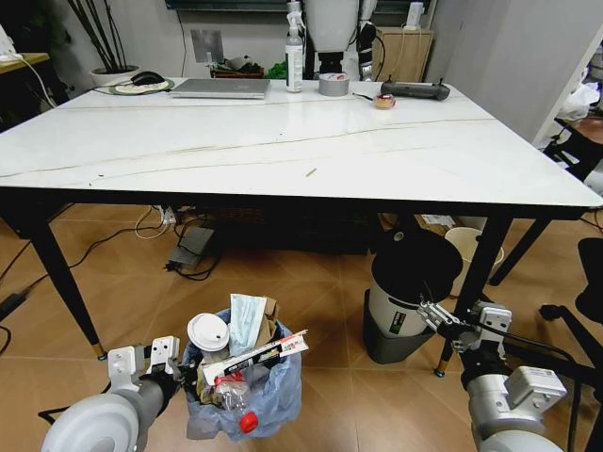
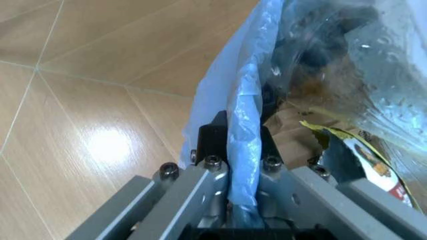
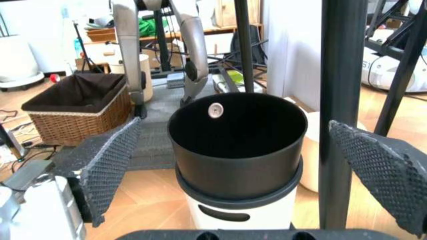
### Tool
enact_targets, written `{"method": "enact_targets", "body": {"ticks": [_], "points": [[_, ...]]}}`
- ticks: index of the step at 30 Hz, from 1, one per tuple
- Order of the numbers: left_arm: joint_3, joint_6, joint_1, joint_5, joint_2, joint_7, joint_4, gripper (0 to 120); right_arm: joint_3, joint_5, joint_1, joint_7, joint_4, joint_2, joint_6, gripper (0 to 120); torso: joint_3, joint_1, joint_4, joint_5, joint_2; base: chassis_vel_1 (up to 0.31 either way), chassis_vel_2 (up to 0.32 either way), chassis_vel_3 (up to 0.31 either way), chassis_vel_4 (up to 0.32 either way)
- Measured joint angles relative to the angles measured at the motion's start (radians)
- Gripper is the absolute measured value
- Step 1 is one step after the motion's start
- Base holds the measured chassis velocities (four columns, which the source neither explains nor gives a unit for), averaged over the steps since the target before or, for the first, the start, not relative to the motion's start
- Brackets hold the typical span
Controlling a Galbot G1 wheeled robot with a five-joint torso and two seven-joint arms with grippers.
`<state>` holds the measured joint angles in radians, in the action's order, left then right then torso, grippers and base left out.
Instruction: Pick up the trash bin and place the trash from the table into it.
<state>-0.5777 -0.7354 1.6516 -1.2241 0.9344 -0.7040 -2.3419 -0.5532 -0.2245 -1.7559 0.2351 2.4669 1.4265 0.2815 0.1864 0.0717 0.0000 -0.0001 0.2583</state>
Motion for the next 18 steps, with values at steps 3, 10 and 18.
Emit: {"method": "enact_targets", "body": {"ticks": [3,10,18], "points": [[-0.001,0.000,0.002,0.007,0.001,0.006,0.004,0,0.000,0.001,-0.001,0.000,0.000,0.001,-0.001,100,-0.006,-0.002,0.0000,0.0000,-0.009,0.000,0.000,0.000,0.000],[-0.007,0.000,0.007,0.023,0.002,0.022,0.011,0,0.001,0.005,0.002,-0.002,0.000,0.006,-0.002,100,-0.025,-0.008,0.0000,0.0001,-0.034,0.000,0.000,0.000,0.000],[-0.008,0.000,0.017,0.051,0.006,0.041,0.020,0,0.001,0.010,0.001,-0.004,0.001,0.007,-0.005,100,-0.048,-0.016,0.0000,0.0001,-0.064,0.000,0.000,0.000,0.000]]}}
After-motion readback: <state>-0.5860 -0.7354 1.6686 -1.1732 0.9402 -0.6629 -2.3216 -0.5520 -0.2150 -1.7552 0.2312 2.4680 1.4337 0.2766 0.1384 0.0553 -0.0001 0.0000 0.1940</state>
